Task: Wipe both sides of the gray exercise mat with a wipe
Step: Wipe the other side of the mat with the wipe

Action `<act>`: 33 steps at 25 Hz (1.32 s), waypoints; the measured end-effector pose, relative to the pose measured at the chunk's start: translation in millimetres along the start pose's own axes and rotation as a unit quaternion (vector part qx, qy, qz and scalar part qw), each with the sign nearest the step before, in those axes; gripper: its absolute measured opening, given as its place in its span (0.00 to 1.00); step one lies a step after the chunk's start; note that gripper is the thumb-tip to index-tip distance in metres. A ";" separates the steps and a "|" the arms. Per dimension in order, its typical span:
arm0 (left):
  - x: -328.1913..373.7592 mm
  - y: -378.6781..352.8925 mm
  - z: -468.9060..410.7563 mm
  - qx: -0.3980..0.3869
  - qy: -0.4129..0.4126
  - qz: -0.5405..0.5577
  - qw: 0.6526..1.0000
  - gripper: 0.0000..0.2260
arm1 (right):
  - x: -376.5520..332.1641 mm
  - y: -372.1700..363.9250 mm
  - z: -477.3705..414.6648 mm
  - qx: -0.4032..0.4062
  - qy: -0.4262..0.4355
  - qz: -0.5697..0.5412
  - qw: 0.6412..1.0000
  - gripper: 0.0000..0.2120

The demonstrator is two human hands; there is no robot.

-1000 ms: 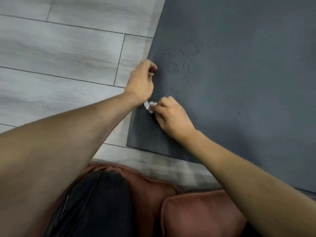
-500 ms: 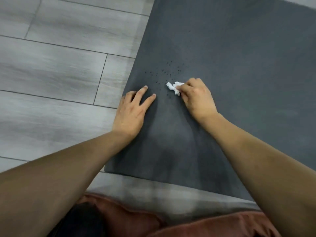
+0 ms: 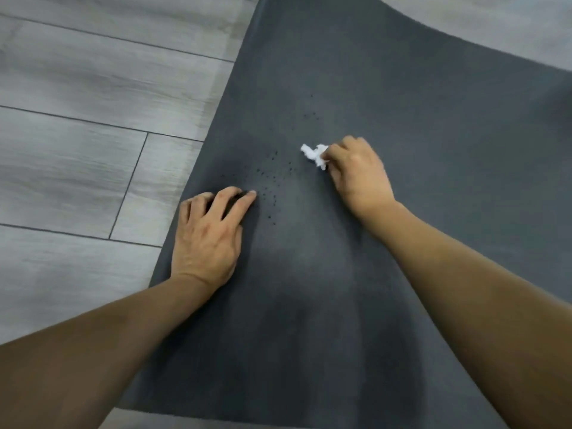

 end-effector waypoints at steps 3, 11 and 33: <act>2.3 -1.2 -5.3 -0.014 -0.001 -0.012 1.000 0.24 | 40.2 -9.0 -13.8 0.018 -0.194 -0.040 0.980 0.10; 5.8 -3.7 -9.4 -0.046 -0.009 -0.042 0.998 0.24 | -97.7 11.9 170.0 -0.082 0.022 -0.179 0.980 0.08; 141.3 -65.7 -140.9 -0.081 -0.029 0.050 0.995 0.25 | 221.9 57.1 49.1 0.080 -0.350 -0.013 0.933 0.11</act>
Point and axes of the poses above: each hand's wrist, its own z-axis away from the middle knuckle, its own y-axis out of the back of the hand, x = y × z, the point moved 8 cm from there along -z, towards the middle knuckle, and after that the axes turned 13 degrees about -y, right-handed, at the moved point
